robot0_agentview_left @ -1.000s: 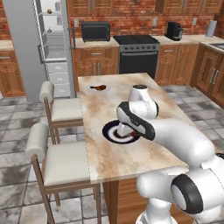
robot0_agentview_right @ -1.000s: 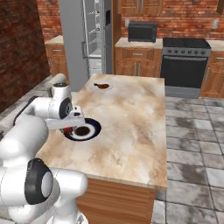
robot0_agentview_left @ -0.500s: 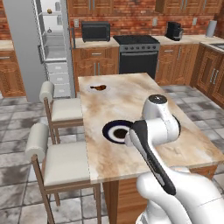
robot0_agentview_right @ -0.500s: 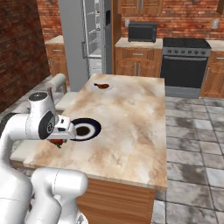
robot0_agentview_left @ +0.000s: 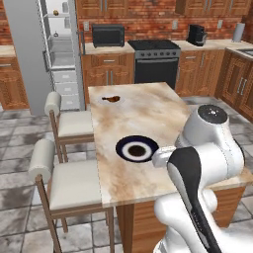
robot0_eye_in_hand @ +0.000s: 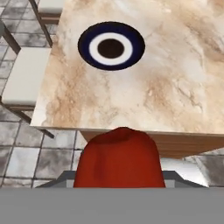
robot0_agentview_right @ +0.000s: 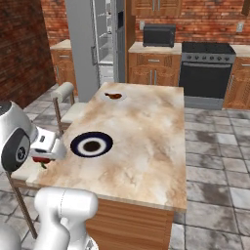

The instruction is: Transport the chicken drumstick and bell pepper to the fridge. Place the chicken drumstick on the rack containing meat and place the bell pepper on the rack containing the vegetable, ensuring meats and vegetables are on different racks.

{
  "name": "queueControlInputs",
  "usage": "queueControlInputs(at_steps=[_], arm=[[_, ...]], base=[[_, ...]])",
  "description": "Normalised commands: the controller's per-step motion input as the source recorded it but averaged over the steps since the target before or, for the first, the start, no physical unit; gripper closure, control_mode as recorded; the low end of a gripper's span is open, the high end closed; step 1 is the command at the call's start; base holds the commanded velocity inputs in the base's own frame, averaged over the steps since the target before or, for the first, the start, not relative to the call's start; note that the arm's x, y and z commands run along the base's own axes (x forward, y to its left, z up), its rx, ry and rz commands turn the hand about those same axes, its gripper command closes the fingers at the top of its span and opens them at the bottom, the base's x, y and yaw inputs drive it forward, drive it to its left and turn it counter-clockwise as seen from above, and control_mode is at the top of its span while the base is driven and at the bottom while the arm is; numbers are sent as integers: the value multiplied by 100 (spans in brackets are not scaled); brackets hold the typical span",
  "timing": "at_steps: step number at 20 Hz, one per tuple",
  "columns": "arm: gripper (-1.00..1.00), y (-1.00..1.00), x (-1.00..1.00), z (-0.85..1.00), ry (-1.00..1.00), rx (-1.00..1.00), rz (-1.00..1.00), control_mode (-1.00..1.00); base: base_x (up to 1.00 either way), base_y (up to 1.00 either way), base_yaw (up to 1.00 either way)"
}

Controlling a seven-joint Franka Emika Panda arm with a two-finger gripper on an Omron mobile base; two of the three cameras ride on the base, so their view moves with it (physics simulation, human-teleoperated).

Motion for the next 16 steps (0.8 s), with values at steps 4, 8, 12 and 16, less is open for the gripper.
queueControlInputs(at_steps=[4,8,12,16], arm=[[100,-17,-89,75,-5,3,-1,-100],[100,-22,-83,55,-23,0,0,-100],[100,-13,-23,36,-11,0,0,-100],[100,-14,0,50,-5,1,0,-100]], base=[[0,0,0],[0,0,0],[0,0,0],[0,0,0]])
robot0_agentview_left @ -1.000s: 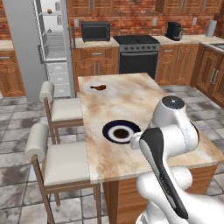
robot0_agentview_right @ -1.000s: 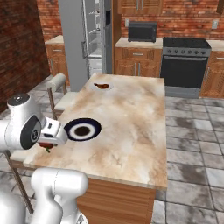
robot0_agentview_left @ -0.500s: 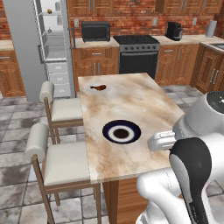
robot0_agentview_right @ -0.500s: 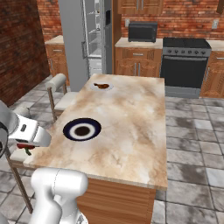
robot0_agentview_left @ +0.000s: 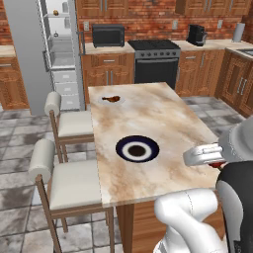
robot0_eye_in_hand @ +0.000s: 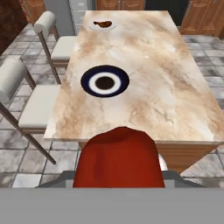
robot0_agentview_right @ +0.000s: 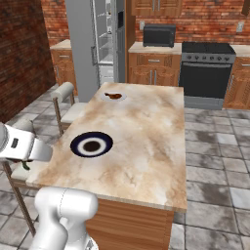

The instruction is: Transport the chicken drumstick and bell pepper to the fridge. Place the chicken drumstick on the rack containing meat and place the bell pepper on the rack containing the vegetable, ensuring meats and vegetables are on different racks.

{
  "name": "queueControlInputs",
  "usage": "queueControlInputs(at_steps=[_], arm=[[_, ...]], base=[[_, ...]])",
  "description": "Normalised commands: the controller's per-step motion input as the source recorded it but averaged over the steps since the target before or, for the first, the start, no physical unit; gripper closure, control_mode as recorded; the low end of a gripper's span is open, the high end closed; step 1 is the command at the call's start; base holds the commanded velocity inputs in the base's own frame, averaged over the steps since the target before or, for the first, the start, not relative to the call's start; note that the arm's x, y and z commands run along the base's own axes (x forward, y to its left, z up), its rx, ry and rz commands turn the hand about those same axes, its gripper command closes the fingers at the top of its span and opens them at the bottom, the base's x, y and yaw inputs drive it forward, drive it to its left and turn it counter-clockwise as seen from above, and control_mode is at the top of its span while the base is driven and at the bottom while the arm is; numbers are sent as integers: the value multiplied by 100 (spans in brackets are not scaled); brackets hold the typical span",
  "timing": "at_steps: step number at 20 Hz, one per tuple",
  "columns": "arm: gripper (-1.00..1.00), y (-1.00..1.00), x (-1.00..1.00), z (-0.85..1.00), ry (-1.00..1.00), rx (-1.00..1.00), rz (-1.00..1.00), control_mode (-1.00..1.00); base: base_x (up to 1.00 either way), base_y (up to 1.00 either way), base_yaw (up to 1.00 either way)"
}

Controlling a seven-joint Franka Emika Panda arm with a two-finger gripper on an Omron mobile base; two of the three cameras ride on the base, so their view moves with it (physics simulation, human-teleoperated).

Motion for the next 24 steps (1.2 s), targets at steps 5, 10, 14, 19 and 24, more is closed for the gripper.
queueControlInputs(at_steps=[5,10,14,19,24], arm=[[100,-2,0,38,-5,1,0,100],[100,0,0,0,0,0,0,100],[100,0,0,0,0,0,0,100],[100,0,0,0,0,0,0,100],[100,0,0,0,0,0,0,100]], base=[[6,1,0],[38,61,3],[-24,100,8],[-76,100,8],[-76,100,4]])
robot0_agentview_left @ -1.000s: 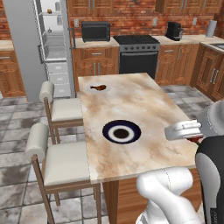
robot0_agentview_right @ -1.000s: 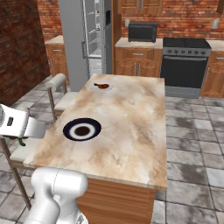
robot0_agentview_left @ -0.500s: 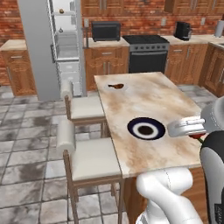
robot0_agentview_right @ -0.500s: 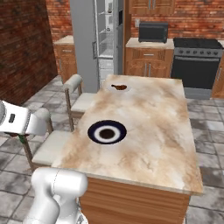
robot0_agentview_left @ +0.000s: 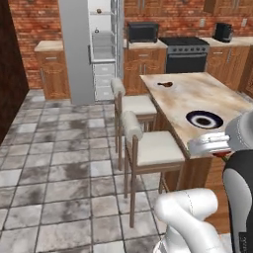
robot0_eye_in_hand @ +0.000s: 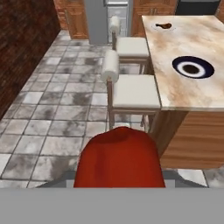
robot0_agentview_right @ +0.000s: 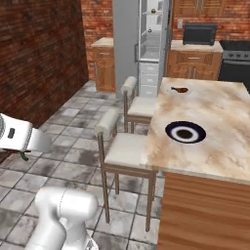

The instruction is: Transport the chicken drumstick and bell pepper to the fridge. Place the chicken drumstick on the rack containing meat and place the bell pepper on the rack containing the vegetable, ensuring meats and vegetables are on different racks.

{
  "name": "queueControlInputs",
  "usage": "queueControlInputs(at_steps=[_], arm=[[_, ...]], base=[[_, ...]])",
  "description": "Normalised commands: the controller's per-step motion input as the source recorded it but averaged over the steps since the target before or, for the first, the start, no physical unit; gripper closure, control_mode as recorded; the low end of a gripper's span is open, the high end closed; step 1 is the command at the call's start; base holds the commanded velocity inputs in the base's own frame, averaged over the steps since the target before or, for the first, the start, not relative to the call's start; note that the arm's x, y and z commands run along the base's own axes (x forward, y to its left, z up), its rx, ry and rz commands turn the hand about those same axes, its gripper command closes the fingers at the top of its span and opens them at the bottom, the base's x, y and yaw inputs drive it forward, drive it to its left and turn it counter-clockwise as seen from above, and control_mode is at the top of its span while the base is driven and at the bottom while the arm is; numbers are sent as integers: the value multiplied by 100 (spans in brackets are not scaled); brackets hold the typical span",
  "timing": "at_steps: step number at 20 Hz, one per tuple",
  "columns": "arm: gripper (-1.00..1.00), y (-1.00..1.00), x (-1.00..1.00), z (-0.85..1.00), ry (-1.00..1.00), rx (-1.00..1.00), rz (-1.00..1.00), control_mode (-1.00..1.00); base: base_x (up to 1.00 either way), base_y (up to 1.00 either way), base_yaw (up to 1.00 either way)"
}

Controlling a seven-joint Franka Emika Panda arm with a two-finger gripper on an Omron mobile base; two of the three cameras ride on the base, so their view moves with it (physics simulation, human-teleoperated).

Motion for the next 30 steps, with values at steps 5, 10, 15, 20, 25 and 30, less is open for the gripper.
queueControlInputs(at_steps=[5,10,15,20,25,30], arm=[[100,0,0,0,0,0,0,100],[100,0,0,0,0,0,0,100],[100,0,0,0,0,0,0,100],[100,0,0,0,0,0,0,100],[100,0,0,0,0,0,0,100],[100,0,0,0,0,0,0,100]], base=[[3,100,13],[100,86,-11],[100,57,-16],[100,13,-9],[100,-6,0],[100,0,0]])
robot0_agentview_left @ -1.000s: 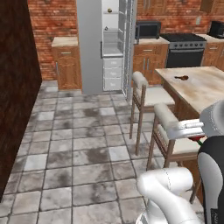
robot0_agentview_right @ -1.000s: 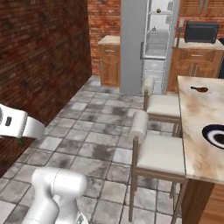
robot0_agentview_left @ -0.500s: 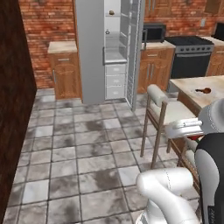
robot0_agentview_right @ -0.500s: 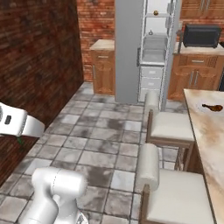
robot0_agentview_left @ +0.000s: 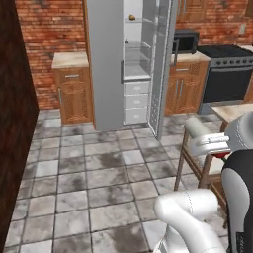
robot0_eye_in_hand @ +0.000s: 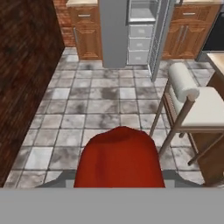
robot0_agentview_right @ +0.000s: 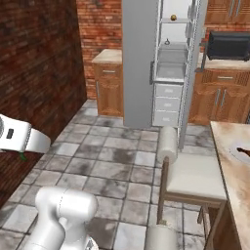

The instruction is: Transport the chicken drumstick and bell pepper to the fridge. Place the chicken drumstick on the rack containing meat and place the bell pepper on the rack containing the vegetable, ensuring meats and vegetables are on different racks.

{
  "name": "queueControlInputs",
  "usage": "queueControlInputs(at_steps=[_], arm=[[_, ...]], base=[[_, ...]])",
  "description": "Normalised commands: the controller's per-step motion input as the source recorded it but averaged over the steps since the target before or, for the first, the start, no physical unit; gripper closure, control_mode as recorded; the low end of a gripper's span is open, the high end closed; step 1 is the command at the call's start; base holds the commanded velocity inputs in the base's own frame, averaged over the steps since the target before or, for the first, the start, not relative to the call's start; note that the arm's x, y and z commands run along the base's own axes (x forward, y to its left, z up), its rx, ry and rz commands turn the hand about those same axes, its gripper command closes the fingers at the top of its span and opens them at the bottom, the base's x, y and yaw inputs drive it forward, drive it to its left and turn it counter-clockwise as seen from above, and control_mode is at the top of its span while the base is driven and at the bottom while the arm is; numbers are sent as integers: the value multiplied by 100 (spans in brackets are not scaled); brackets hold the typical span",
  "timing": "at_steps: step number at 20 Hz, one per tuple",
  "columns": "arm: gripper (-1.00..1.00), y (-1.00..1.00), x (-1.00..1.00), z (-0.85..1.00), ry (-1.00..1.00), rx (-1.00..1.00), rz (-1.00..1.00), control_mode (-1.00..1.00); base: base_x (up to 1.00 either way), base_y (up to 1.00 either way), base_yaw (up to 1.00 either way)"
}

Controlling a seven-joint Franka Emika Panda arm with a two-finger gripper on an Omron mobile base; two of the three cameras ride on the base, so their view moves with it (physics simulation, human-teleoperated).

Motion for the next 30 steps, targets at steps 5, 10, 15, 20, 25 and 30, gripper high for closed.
queueControlInputs(at_steps=[5,10,15,20,25,30], arm=[[100,0,0,0,0,0,0,100],[100,0,0,0,0,0,0,100],[100,0,0,0,0,0,0,100],[100,0,0,0,0,0,0,100],[100,0,0,0,0,0,0,100],[100,0,0,0,0,0,0,100]], base=[[100,0,0],[100,0,-1],[100,0,0],[100,-6,0],[100,-17,-6],[100,-20,-18]])
